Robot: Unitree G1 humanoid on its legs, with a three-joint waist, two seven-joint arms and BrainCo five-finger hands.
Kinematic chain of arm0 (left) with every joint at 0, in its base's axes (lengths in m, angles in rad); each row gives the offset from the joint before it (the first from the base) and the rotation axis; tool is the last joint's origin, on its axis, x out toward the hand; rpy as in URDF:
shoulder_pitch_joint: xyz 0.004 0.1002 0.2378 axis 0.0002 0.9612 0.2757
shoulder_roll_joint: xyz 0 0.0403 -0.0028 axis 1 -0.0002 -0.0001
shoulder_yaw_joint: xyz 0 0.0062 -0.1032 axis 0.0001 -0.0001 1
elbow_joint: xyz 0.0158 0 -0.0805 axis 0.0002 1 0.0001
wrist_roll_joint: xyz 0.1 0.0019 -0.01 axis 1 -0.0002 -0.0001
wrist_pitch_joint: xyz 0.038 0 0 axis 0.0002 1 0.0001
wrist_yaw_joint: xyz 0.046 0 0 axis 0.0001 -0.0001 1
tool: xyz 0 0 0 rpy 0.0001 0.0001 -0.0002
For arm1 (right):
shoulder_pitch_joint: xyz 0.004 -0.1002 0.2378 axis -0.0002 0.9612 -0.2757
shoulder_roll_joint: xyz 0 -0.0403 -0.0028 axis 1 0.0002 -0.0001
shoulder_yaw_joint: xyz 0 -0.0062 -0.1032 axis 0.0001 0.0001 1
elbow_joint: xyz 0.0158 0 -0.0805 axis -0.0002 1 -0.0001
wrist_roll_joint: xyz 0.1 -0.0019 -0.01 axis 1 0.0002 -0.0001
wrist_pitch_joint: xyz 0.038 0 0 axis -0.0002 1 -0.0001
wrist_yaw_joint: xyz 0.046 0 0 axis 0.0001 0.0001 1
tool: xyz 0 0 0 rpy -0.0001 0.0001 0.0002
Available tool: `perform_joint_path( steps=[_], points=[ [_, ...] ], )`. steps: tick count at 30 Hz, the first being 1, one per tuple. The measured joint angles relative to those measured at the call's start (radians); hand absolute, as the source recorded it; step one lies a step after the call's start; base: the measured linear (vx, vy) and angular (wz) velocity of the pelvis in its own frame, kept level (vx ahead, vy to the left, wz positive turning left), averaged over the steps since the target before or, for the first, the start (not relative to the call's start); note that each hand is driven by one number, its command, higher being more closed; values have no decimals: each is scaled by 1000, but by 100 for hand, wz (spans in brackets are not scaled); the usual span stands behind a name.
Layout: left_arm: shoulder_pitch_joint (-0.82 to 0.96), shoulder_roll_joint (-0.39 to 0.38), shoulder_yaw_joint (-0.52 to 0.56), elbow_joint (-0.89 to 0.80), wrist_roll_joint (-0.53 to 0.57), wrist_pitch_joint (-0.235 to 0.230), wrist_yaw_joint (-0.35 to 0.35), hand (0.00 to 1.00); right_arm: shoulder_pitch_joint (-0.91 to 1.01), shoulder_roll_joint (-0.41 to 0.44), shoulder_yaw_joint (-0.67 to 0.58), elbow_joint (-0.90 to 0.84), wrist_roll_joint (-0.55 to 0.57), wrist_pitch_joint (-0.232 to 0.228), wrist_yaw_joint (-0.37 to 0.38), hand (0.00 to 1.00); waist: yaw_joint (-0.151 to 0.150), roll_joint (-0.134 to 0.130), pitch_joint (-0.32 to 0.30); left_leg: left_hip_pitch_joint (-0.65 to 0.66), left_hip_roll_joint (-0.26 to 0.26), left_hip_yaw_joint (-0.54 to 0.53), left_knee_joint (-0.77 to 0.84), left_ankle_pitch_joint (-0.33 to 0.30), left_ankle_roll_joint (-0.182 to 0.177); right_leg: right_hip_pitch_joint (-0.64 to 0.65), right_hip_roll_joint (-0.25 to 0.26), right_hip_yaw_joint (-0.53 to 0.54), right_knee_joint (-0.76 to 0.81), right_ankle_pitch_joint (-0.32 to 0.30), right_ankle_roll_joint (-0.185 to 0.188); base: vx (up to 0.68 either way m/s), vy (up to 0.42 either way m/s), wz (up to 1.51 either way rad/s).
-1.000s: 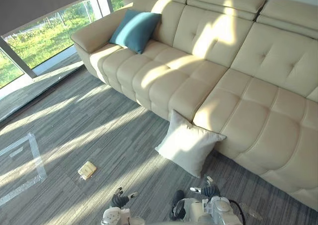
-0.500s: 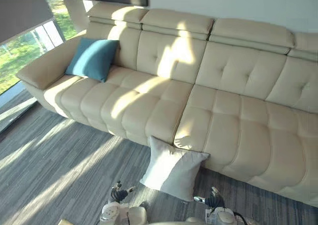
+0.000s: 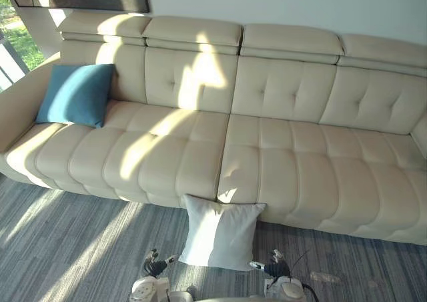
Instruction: Pick up cushions and gather them together orderly.
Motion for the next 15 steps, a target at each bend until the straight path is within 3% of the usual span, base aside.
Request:
perform_joint_path(
  steps=[2, 4, 6, 7, 12, 15],
  points=[
    [-29, -4, 1, -9, -14, 2, 8, 0, -20, -4, -17, -4, 16, -1, -7, 0, -1, 11, 34, -73, 20, -13, 109, -44, 3, -46, 4, -26, 59, -1, 1, -99, -30, 15],
    [-94, -9, 10, -52, -59, 2, 33, 0, -87, -25, -17, -24, 57, -4, -26, 0, 6, 31, 119, -270, 80, -21, 384, -144, 6, -211, 13, -82, 276, -49, 17, -236, -31, 0],
    [-150, -1, 21, -93, -85, 1, 53, 0, -124, -34, -17, -71, 85, -7, -43, 0, 5, 13, 178, -393, 95, -21, 534, -193, 13, -339, -3, -101, 429, -110, -1, -323, -28, -12],
    [-204, 12, 29, -120, -109, 0, 74, 0, -163, -51, -19, -103, 97, -13, -57, 0, 5, 1, 209, -514, 112, -20, 658, -237, 17, -452, -7, -103, 525, -164, -24, -308, -29, -23],
    [-367, 32, 82, -170, -156, -13, 116, 0, -314, -105, -60, -133, 159, -18, -106, 0, -3, -2, 296, -788, 158, -27, 901, -293, 38, -727, -10, -101, 761, -222, -52, -259, -12, -17],
    [-478, 51, 149, -210, -182, -26, 139, 0, -439, -135, -86, -177, 184, -21, -132, 0, -8, -4, 349, -943, 174, -28, 999, -300, 47, -891, -13, -91, 865, -227, -62, -200, 3, -11]
  ],
)
